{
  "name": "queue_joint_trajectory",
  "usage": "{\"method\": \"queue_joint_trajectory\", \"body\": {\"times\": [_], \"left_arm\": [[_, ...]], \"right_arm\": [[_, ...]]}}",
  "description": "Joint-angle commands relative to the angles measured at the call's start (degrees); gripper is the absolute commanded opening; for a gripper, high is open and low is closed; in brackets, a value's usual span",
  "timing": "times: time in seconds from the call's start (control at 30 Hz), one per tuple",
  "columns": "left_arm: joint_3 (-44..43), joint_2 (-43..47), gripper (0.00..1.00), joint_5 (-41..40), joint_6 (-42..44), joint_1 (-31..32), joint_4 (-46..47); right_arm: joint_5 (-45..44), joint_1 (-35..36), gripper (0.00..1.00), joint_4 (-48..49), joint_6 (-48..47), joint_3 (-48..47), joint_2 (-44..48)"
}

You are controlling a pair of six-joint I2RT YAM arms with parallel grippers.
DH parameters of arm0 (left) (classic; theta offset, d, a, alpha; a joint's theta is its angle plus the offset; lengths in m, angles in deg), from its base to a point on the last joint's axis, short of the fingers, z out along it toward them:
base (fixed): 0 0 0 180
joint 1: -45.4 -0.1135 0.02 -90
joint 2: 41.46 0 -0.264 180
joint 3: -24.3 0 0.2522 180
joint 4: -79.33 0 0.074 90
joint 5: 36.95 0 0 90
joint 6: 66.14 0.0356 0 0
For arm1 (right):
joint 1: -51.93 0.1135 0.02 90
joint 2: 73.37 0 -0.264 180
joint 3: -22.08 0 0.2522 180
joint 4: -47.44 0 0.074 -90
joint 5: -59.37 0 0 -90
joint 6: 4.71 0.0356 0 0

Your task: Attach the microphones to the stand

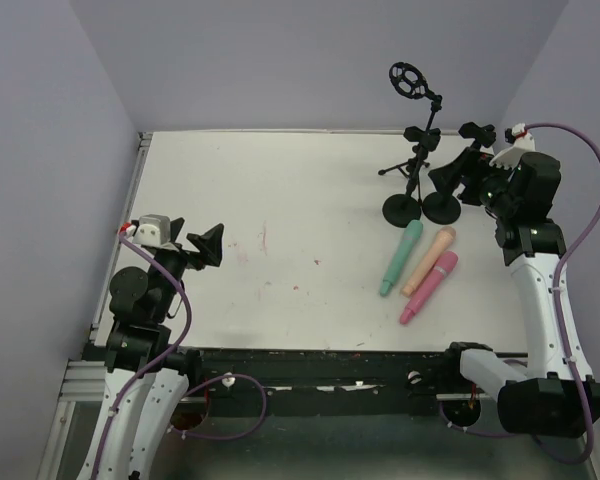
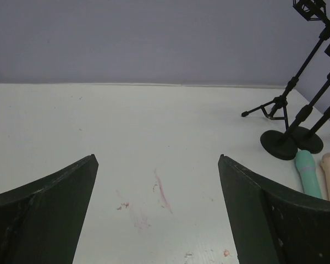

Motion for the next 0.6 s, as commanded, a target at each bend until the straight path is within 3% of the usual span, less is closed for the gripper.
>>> {"method": "queue_joint_trajectory", "body": {"times": [0.0, 0.17, 0.33, 0.43, 0.57], "left_arm": [[0.2, -0.4, 0.99, 2.7, -1.0, 0.1, 1.4], [0.4, -1.0, 0.99, 4.7, -1.4, 0.2, 2.1], [0.4, -1.0, 0.99, 5.9, -1.9, 0.2, 2.4], [0.6, -1.4, 0.99, 6.3, -2.0, 0.2, 2.7], [0.7, -1.4, 0.99, 6.6, -2.1, 0.4, 2.6]], "right_arm": [[1.4, -0.4, 1.0, -2.7, -0.7, -1.6, -0.4], [15.3, -0.5, 1.0, -3.3, -8.6, -2.1, -1.8], [36.1, -0.2, 1.0, -10.0, -27.4, -1.9, -4.0], [35.8, 1.1, 1.0, -15.4, -36.0, -2.8, -5.4], [30.2, 1.3, 1.0, -10.2, -36.7, 0.2, -6.2]]}}
